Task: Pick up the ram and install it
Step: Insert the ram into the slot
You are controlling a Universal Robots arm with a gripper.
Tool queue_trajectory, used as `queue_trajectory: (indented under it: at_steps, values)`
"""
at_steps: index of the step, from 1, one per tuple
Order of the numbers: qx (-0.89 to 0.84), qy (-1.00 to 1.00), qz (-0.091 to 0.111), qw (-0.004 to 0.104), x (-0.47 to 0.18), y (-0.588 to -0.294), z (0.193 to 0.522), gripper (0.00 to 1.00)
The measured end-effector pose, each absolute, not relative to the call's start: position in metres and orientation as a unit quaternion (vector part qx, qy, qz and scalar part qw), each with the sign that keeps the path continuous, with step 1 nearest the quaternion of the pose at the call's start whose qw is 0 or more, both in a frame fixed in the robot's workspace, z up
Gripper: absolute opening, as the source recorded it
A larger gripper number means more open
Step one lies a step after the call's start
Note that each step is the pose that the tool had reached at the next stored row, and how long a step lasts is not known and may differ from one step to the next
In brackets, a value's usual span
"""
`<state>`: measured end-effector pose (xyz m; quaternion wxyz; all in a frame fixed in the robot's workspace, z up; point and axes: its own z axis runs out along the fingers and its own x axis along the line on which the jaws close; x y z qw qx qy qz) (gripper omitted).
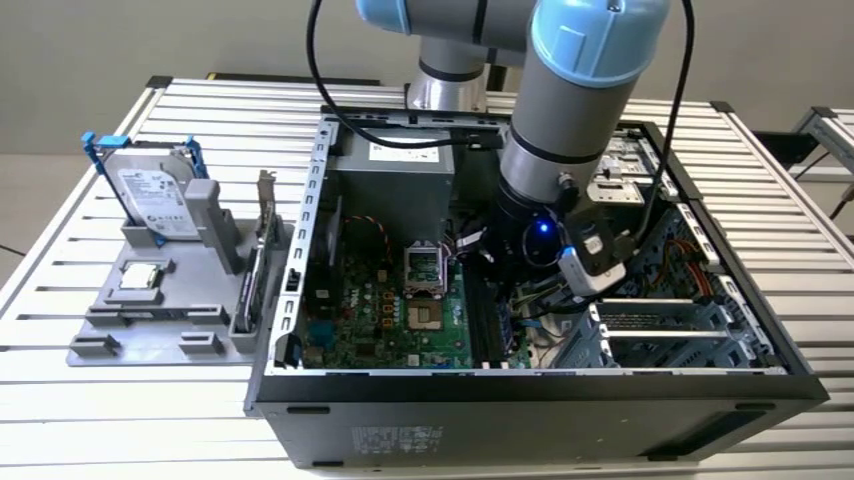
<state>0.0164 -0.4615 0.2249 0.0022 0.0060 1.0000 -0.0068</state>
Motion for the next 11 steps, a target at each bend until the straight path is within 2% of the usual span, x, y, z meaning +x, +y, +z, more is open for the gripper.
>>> queue_trajectory:
  at_steps: [11]
  values:
    - [0.006,1.000,-0.007,0.002,0.0161,-0.4616,0.2212,0.00]
